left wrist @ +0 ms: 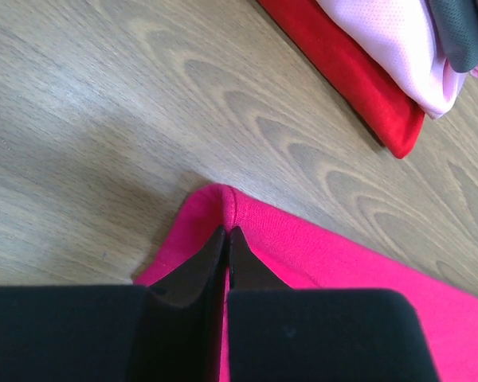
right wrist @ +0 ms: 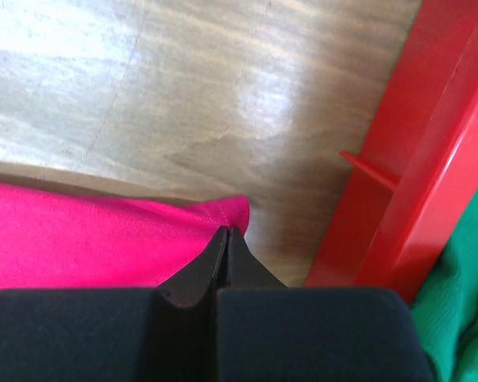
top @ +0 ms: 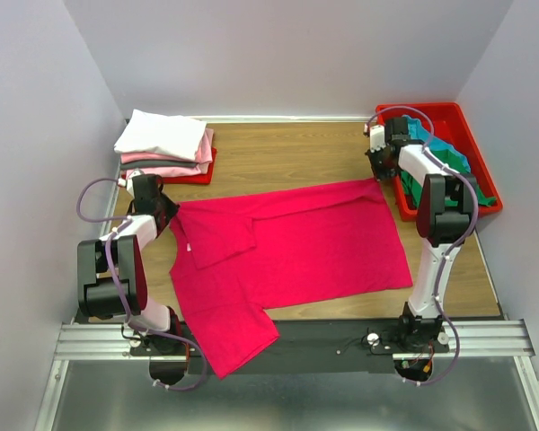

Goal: Fold and stack the t-shirts
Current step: Fold the tshirt

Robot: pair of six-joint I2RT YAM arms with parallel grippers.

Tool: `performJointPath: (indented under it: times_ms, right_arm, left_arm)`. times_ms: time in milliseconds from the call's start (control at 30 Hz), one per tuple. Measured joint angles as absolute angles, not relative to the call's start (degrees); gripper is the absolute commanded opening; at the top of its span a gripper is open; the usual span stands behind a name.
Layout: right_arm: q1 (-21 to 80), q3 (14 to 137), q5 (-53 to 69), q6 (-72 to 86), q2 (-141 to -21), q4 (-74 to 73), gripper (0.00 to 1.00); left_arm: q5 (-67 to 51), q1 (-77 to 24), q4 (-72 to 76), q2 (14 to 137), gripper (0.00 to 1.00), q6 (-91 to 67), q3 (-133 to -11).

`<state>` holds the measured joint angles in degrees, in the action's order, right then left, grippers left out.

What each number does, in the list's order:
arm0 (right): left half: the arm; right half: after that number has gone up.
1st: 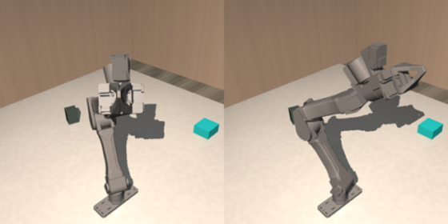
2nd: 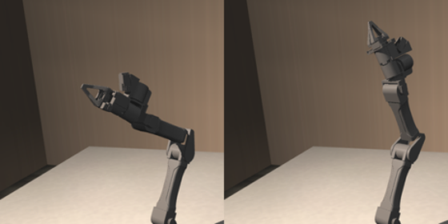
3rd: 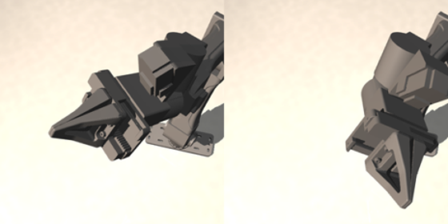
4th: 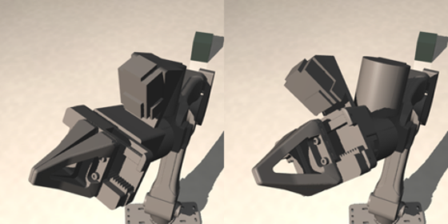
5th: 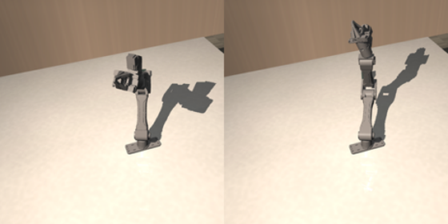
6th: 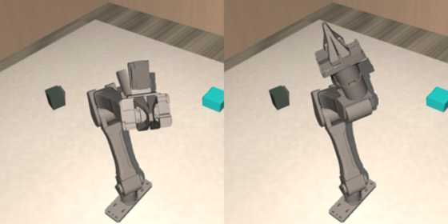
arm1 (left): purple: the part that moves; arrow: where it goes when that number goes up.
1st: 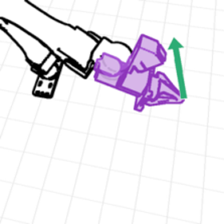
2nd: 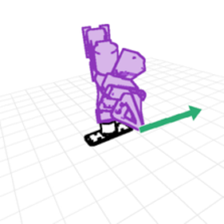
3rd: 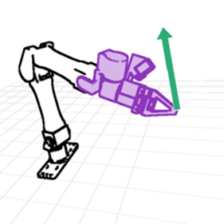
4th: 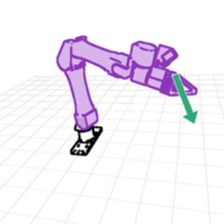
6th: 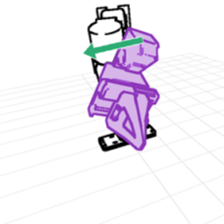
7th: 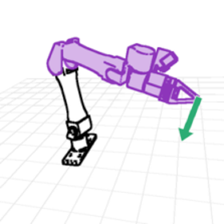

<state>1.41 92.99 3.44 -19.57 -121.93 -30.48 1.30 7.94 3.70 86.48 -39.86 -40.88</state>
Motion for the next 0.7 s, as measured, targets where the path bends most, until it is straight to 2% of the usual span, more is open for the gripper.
performJointPath:
  times_ms: [67,100,133,200,233,267,400,700]
  right_arm:
    - [1.4,93.7,3.5,-19.6,-122.4,-30.5,0.21]
    - [1.4,93.9,3.5,-19.7,-122.5,-30.5,0.27]
    - [1.4,94.1,3.4,-19.8,-122.5,-30.5,0.34]
    - [1.5,94.5,3.8,-19.8,-122.4,-30.5,0.40]
    - [1.7,94.5,3.9,-19.9,-122.3,-30.3,0.45]
    - [1.8,94.5,4.1,-20.0,-122.1,-30.3,0.49]
    - [1.9,92.9,5.0,-20.8,-119.2,-30.1,0.59]
    - [1.7,83.7,14.4,-31.6,-105.3,-33.4,0.60]
  left_arm:
    - [1.3,8.0,3.3,86.5,0.11,-39.6,-41.3]
    - [1.3,8.1,3.1,86.5,0.15,-39.3,-41.8]
    - [1.3,8.1,3.0,86.5,0.30,-39.1,-42.2]
    - [1.2,8.4,2.7,86.5,0.46,-38.4,-43.6]
    - [1.0,8.5,2.7,86.4,0.58,-38.1,-44.0]
    - [0.4,8.6,2.6,86.2,0.62,-37.5,-44.4]
    - [-1.9,8.9,2.0,84.0,0.67,-37.1,-44.6]
    - [-9.2,9.0,-0.6,72.8,0.76,-34.1,-44.6]
